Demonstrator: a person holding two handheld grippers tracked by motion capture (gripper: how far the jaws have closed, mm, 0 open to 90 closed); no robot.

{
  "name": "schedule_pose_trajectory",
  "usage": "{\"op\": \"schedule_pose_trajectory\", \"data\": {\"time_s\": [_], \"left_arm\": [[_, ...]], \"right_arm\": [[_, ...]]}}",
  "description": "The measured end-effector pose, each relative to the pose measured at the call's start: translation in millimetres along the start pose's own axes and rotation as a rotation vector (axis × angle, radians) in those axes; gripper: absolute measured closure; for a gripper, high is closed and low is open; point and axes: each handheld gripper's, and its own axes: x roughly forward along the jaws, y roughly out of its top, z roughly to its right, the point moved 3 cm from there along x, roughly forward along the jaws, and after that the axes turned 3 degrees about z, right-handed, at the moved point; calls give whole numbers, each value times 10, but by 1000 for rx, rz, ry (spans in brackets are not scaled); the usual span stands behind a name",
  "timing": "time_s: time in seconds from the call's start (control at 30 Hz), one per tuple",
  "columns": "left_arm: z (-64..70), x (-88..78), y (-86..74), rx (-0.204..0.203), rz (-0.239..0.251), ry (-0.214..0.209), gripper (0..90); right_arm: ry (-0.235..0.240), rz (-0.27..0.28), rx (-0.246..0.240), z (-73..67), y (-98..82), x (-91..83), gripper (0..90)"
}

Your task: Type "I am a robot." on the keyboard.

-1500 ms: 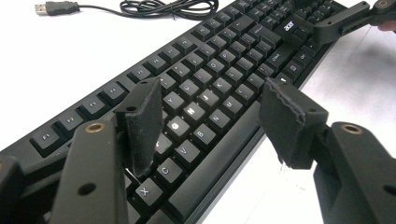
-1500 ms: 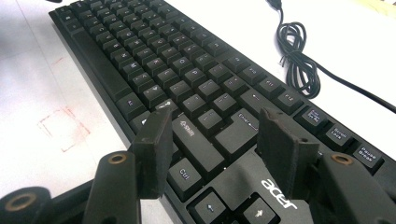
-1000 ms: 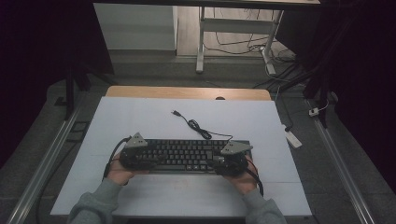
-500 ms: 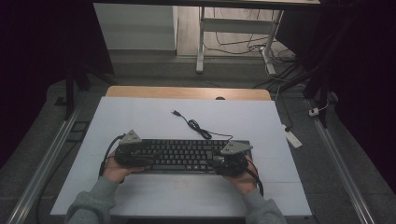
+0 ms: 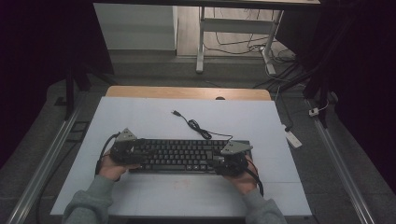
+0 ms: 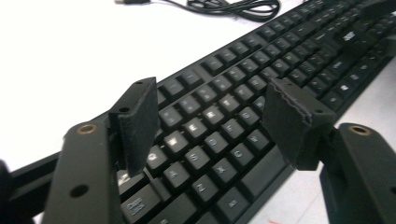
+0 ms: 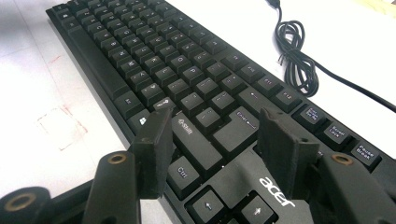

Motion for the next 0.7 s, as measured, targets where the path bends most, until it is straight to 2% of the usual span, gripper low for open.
{"op": "schedule_pose_trajectory", "data": {"time_s": [0.17, 0.3, 0.63, 0.7], "left_arm": [[-64, 24, -49, -8, -29, 30, 453], [-111, 60, -104, -8, -64, 45, 562], [-156, 106, -170, 2, -117, 37, 861], [-154, 118, -181, 2, -128, 34, 889]], "right_arm": [[-1, -1, 1, 1, -1, -1, 456], [-3, -1, -2, 1, 0, -3, 455], [-4, -1, -2, 2, 0, -3, 455], [-4, -2, -2, 1, 0, -3, 455]]}}
